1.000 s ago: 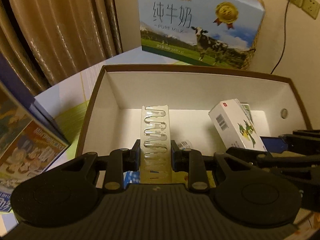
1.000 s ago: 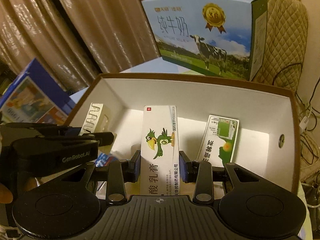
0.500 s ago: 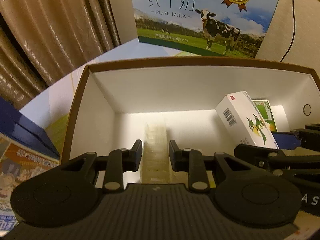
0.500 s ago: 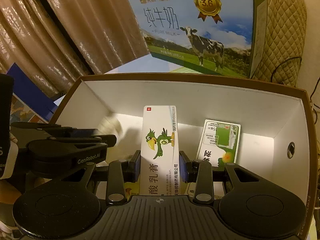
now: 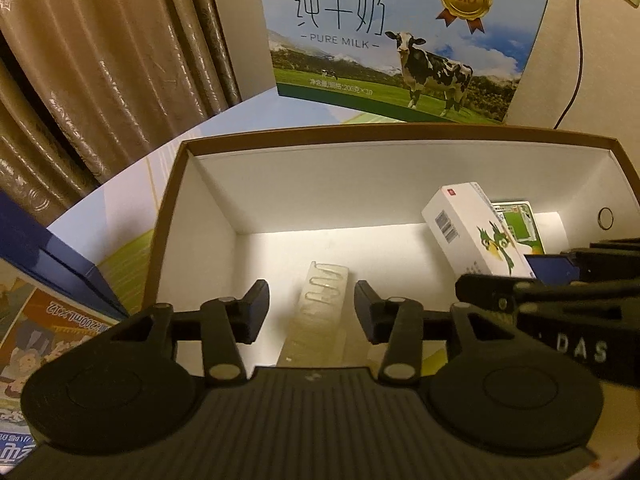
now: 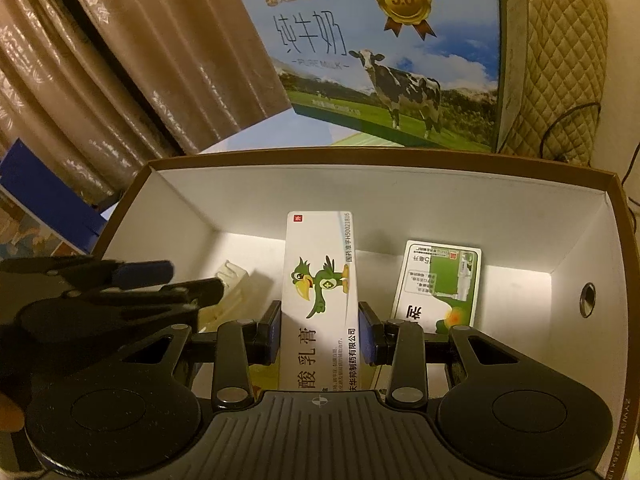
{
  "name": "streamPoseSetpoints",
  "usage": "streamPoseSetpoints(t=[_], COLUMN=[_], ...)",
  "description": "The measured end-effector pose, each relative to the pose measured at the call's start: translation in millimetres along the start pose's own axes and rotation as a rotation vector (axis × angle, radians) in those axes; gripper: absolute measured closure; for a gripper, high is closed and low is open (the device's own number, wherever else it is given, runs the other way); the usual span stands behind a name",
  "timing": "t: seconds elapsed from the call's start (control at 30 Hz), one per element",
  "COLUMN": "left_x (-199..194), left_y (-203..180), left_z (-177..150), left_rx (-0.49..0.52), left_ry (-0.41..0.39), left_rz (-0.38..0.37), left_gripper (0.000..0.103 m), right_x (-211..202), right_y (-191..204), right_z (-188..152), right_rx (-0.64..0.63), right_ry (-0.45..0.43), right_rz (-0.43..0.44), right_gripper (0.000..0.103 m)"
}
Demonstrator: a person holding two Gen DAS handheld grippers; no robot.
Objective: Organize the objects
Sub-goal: 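Lower both items into the brown box and open both grippers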
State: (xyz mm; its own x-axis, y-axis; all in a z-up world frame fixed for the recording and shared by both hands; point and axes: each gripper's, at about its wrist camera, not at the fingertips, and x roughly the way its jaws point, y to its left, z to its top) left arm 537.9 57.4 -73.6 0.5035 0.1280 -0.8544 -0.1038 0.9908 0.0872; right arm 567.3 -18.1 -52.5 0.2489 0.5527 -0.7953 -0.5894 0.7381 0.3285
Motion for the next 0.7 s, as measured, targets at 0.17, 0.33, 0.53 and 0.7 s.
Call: streamPoseSetpoints(t=[0.17, 0.33, 0.53, 0.7], left_x=[-8, -18, -38, -54], left_y=[3, 4, 4, 4], left_z=[-4, -9, -17, -21], left_rx=[-0.005, -0.003, -0.008, -0.011], left_ry=[-0.007, -0.016, -0.034, -0.055], left_rz=[-0.012, -0.029, -0.05, -0.059], left_gripper=[0.051, 0.045, 0.037, 0.033], right_x=[-5, -18, -38, -56], right_y=[-6, -5, -5, -4], right_z=[1, -1, -11, -21], right_rx=[0.048, 0.037, 0.035, 0.022], right_ry=[-0.027, -0.036, -0.038, -0.047], right_rz=[0.057, 0.067, 0.088, 0.096], right_gripper=[0.068, 0.065, 0.057, 0.053])
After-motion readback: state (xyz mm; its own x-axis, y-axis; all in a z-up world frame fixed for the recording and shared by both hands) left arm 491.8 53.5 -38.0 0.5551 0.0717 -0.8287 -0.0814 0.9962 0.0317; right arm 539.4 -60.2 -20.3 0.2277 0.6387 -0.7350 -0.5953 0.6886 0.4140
